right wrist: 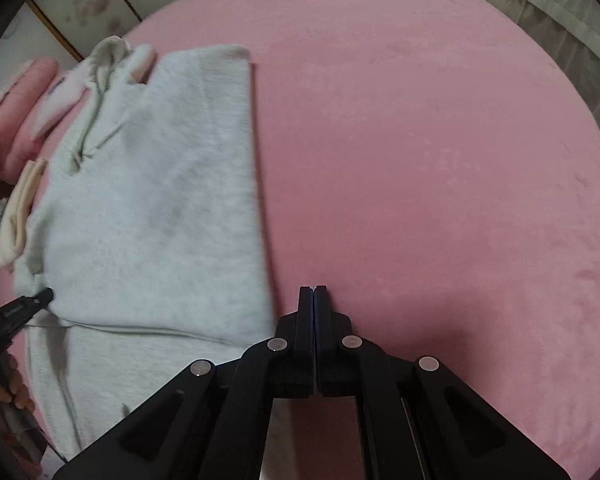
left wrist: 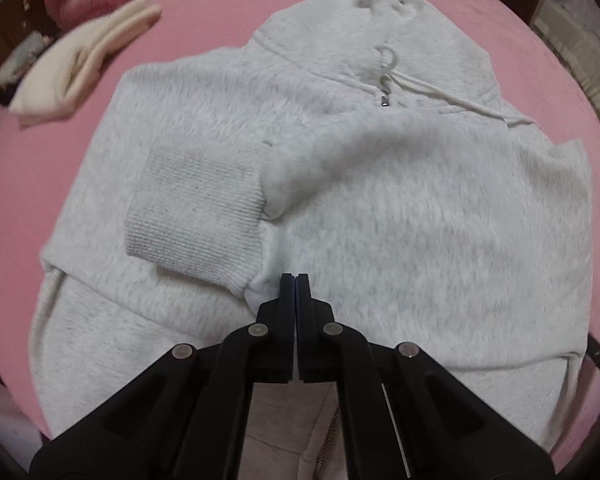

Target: Fold large clothes

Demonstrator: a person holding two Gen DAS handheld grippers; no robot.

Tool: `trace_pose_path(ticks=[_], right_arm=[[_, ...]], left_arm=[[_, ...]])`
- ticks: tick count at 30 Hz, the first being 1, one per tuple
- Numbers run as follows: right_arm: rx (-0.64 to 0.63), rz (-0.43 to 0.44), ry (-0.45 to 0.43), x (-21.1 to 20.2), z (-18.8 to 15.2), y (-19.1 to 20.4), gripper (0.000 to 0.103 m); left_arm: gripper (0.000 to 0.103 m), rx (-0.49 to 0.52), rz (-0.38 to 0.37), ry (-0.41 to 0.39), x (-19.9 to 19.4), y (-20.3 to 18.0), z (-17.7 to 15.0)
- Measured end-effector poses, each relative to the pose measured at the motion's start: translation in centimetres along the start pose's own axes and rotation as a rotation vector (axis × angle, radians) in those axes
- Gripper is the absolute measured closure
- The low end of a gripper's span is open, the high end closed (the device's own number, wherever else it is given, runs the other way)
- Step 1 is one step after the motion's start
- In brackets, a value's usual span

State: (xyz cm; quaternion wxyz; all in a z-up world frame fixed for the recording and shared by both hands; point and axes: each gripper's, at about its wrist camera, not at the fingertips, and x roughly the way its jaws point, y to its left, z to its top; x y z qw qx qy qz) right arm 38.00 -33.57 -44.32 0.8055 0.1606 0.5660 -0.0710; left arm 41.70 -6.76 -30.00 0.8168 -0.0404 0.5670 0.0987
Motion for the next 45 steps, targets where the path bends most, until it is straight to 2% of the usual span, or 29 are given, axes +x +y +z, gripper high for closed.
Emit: trace_pose_path(ticks=[1, 3, 5, 7, 9, 12, 15, 17, 20, 22, 24, 26, 30, 33, 36, 38, 40, 45], right_arm=[[0.041, 0.042, -0.011, -0.3, 0.0, -0.4, 0.103], [0.063, 0.108, -0.039, -1.3, 0.0, -0.2, 0.103], [0.006, 0.149, -0.07, -1.9, 0.2, 1.3, 0.103], [-0.067, 0.233, -0.068, -2.2, 0.5, 3.4, 0.103], [-0.135, 0.371, -0.004, -1.5, 0.9, 6.2, 0.103], [-0.279, 0.463, 0.071, 0.3, 1.0, 10.8, 0.103], [-0.402, 0.412, 0.093, 2.7, 1.1, 14.1, 0.103], [-0.409, 0.429, 0.084, 3.1, 1.7, 13.9, 0.103], [-0.388, 0.447, 0.083, 3.6, 4.8, 13.5, 0.103], [-0.403, 0.389, 0.039, 3.7, 7.0, 13.2, 0.103], [-0.407, 0.304, -0.005, 4.3, 9.4, 12.6, 0.103], [-0.373, 0.314, -0.015, 4.3, 11.7, 10.7, 0.103], [-0.303, 0.325, -0.07, 3.3, 15.6, 6.8, 0.103], [-0.246, 0.238, -0.131, 3.8, 18.0, 5.0, 0.103], [-0.178, 0.202, -0.166, 3.7, 19.3, 2.6, 0.103], [-0.16, 0.197, -0.192, 4.7, 19.5, 2.7, 0.103], [-0.171, 0.148, -0.227, 5.5, 20.0, 2.9, 0.103], [-0.11, 0.136, -0.212, 8.2, 20.6, 4.4, 0.103]], left_arm=[[0.102, -0.014, -0.017, -0.016, -0.8, -0.5, -0.1], [0.102, -0.03, -0.114, -0.047, -2.3, -1.4, 0.0], [0.102, -0.009, -0.225, -0.049, -3.5, -2.6, 0.1], [0.102, 0.016, -0.303, -0.003, -3.8, -3.9, 0.8], [0.102, 0.022, -0.344, 0.049, -2.5, -5.6, 0.9], [0.102, 0.017, -0.318, 0.085, 0.2, -7.2, 1.6], [0.102, -0.029, -0.334, 0.051, 1.3, -7.0, 3.5], [0.102, -0.053, -0.331, 0.021, 1.6, -6.2, 5.4], [0.102, -0.074, -0.273, -0.017, 2.2, -4.7, 7.4], [0.102, -0.089, -0.241, -0.017, 2.9, -3.1, 8.1], [0.102, -0.092, -0.245, 0.005, 3.7, -1.6, 8.6], [0.102, -0.098, -0.291, 0.017, 4.3, -0.1, 9.0], [0.102, -0.084, -0.31, 0.012, 4.1, 1.2, 8.8], [0.102, -0.094, -0.313, 0.004, 4.0, 1.9, 8.3], [0.102, -0.114, -0.317, 0.001, 3.9, 2.4, 8.1], [0.102, -0.1, -0.305, 0.002, 3.9, 2.2, 8.1], [0.102, -0.077, -0.29, 0.001, 4.2, 1.9, 8.2], [0.102, -0.069, -0.259, 0.019, 4.5, 1.1, 8.6]])
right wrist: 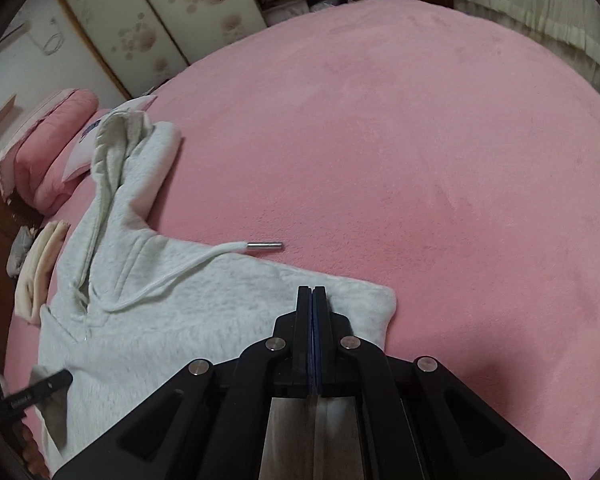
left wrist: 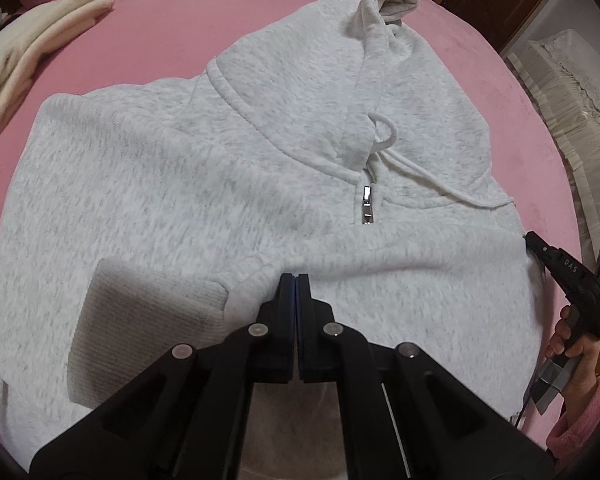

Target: Fold large clothes

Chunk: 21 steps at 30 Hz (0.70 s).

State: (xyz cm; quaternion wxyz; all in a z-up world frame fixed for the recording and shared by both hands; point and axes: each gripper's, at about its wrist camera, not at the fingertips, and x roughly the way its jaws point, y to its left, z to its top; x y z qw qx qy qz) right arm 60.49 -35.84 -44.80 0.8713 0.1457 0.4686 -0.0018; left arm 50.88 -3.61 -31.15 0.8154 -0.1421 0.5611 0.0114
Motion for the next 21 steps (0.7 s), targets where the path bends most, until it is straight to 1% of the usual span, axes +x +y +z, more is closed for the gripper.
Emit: trace_pose_path(ticks=[2, 4, 6, 8, 9, 10, 11, 12, 13, 17, 21], right_arm=[[0.035, 0.016, -0.008, -0.4, 0.2, 0.3, 0.103], [0.05, 0.033, -0.06, -2.3, 0.2, 0.2, 0.103], [0.082, 0.007, -0.118, -4.0, 0.2, -0.3, 0.103], [0.122, -0.012, -0.149, -4.9, 0.1, -1.1, 0.103], [0.149, 0.002, -0.138, -4.8, 0.0, -1.6, 0.103], [0.174, 0.026, -0.095, -4.1, -0.2, -2.1, 0.103], [0.184, 0.034, -0.044, -3.3, -0.3, -2.3, 0.103], [0.178, 0.029, 0.014, -2.4, -0.6, -2.2, 0.103], [0.155, 0.02, 0.05, -1.8, -0.9, -2.0, 0.103], [0.086, -0.025, 0.07, -1.6, -2.3, -1.2, 0.103], [0.091, -0.016, 0.113, -2.5, -4.3, -1.4, 0.103]], left_arm=[[0.102, -0.003, 0.01, -0.016, -1.3, -0.3, 0.2], [0.102, -0.005, 0.033, -0.07, -2.8, -0.2, 0.3], [0.102, -0.036, 0.055, -0.102, -3.7, 0.6, 0.4], [0.101, -0.097, 0.055, -0.092, -3.5, 2.1, 0.5], [0.1, -0.132, 0.054, -0.068, -3.0, 3.0, 0.4], [0.1, -0.166, 0.042, -0.054, -2.6, 3.9, 0.4], [0.1, -0.185, 0.034, -0.057, -2.5, 4.5, 0.3], [0.1, -0.196, 0.044, -0.059, -2.5, 4.9, 0.3], [0.1, -0.193, 0.073, -0.051, -2.3, 5.2, 0.4], [0.1, -0.164, 0.143, -0.044, -2.2, 5.3, -0.2], [0.1, -0.12, 0.21, -0.046, -2.2, 4.6, -0.8]])
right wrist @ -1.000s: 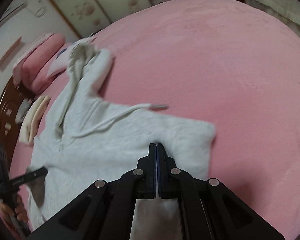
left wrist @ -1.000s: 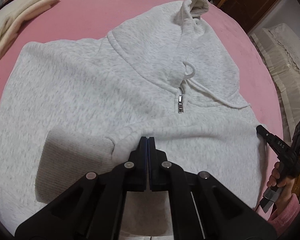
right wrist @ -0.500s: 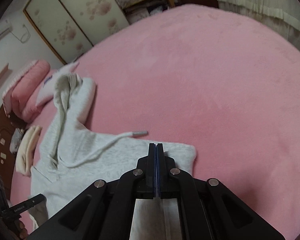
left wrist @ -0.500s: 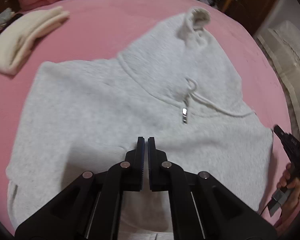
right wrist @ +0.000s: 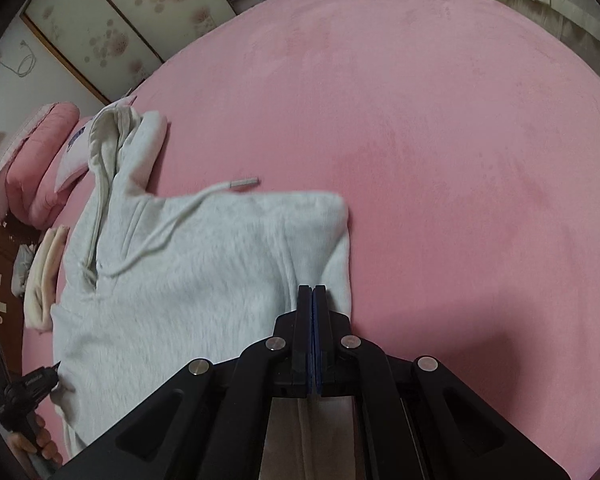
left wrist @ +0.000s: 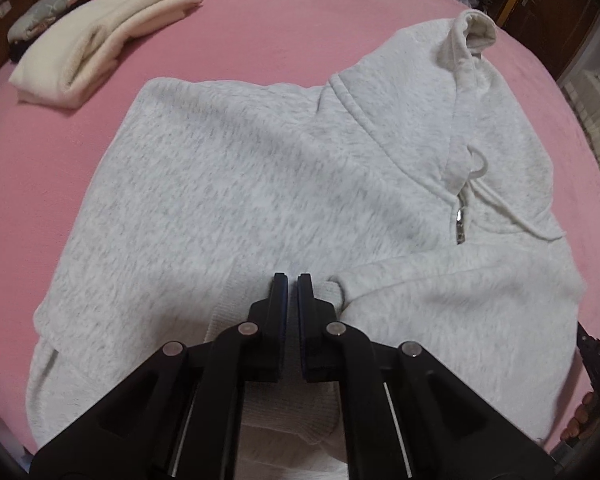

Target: Fold large clothes

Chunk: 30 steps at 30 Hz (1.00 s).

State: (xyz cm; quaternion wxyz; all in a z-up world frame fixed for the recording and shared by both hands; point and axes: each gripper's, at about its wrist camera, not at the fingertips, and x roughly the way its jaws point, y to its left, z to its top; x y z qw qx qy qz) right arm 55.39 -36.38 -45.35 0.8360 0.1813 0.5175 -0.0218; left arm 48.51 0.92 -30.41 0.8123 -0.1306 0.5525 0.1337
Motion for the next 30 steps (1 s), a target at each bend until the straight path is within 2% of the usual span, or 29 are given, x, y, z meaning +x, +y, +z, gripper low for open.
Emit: trace_pose_path(ticks=[6, 13, 16, 21, 25, 28, 29, 30], right_arm=[[-0.003, -0.016, 0.077, -2.6, -4.5, -0.6, 0.103], [-0.103, -0.097, 0.172, -7.1, -12.6, -0.8, 0.103], [-0.067, -0.112, 0.15, -8.9, -15.4, -0.5, 0.103], [0.078, -0.112, 0.2, -10.8, -19.6, -0.5, 0.103], [0.123, -0.163, 0.275, -11.5, -23.3, 0.8, 0.103], [0.163, -0.169, 0.304, -12.1, -25.8, 2.7, 0.101], [0.176, -0.173, 0.314, -12.4, -26.7, 3.5, 0.101], [0.189, -0.174, 0.323, -12.6, -27.6, 4.3, 0.101]], left_arm=[[0.1, -0.033, -0.013, -0.009, -0.7, 1.0, -0.3], [0.1, -0.004, -0.014, -0.013, -2.7, 2.3, -1.1], [0.1, 0.023, -0.011, -0.006, -3.9, 2.9, -2.2], [0.1, 0.044, -0.032, 0.027, -6.1, 4.2, -4.4], [0.099, 0.03, -0.074, 0.132, -7.3, 5.7, -6.8], [0.098, 0.055, -0.073, 0.211, -7.7, 6.4, -9.0], [0.095, 0.083, -0.062, 0.244, -7.8, 6.6, -9.9], [0.084, 0.103, -0.061, 0.267, -8.0, 6.7, -10.6]])
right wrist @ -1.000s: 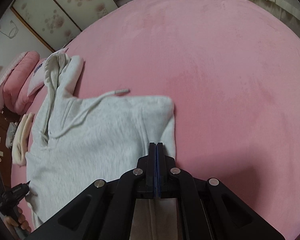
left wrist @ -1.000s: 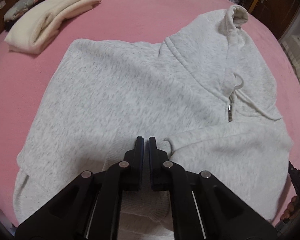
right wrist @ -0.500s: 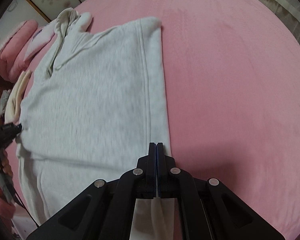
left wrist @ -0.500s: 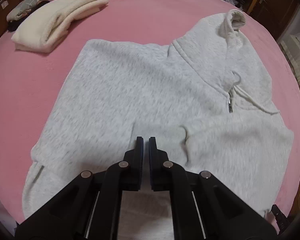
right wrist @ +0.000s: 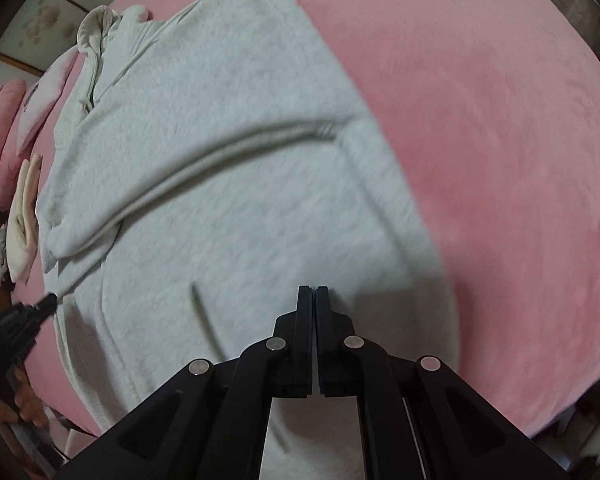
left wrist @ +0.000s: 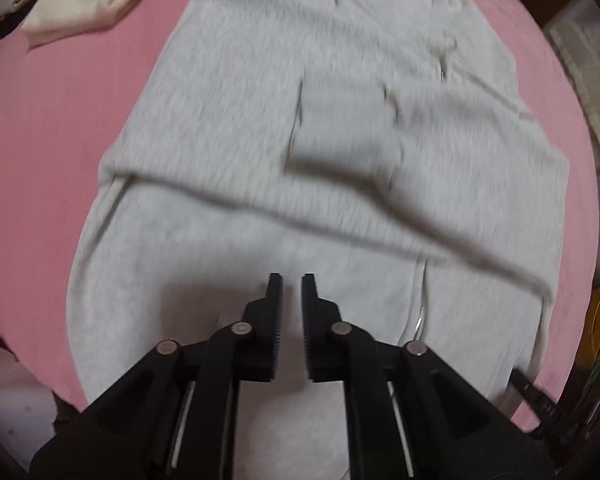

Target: Fold large clothes

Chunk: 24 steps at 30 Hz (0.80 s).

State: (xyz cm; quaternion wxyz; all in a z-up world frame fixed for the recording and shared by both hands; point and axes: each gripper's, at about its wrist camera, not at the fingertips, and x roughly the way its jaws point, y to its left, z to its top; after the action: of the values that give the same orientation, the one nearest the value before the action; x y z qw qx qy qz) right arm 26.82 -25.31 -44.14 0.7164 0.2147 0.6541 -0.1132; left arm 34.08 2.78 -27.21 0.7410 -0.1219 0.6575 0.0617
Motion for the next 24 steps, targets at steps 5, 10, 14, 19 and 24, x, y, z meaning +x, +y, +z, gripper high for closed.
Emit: trace_pose_path(ticks=[5, 10, 14, 19, 24], right_arm=[[0.039, 0.03, 0.068, -0.7, -4.9, 3.8, 0.08], [0.006, 0.024, 0.132, -2.1, -8.6, 9.2, 0.061], [-0.014, 0.055, 0.159, -3.9, -9.9, 13.6, 0.039], [-0.062, 0.078, 0.181, -8.1, -7.8, 18.6, 0.028], [-0.163, 0.103, 0.1, -14.0, -1.4, 22.5, 0.02]], left_arm=[[0.05, 0.069, -0.035, 0.083, -0.8, 0.7, -3.6], [0.046, 0.176, -0.027, 0.175, -2.9, 0.8, -6.3], [0.036, 0.242, -0.012, 0.202, -6.0, 0.7, -6.3], [0.033, 0.275, -0.001, 0.25, -9.8, 0.4, -1.5], [0.033, 0.328, -0.01, 0.228, -14.5, -1.0, 7.1]])
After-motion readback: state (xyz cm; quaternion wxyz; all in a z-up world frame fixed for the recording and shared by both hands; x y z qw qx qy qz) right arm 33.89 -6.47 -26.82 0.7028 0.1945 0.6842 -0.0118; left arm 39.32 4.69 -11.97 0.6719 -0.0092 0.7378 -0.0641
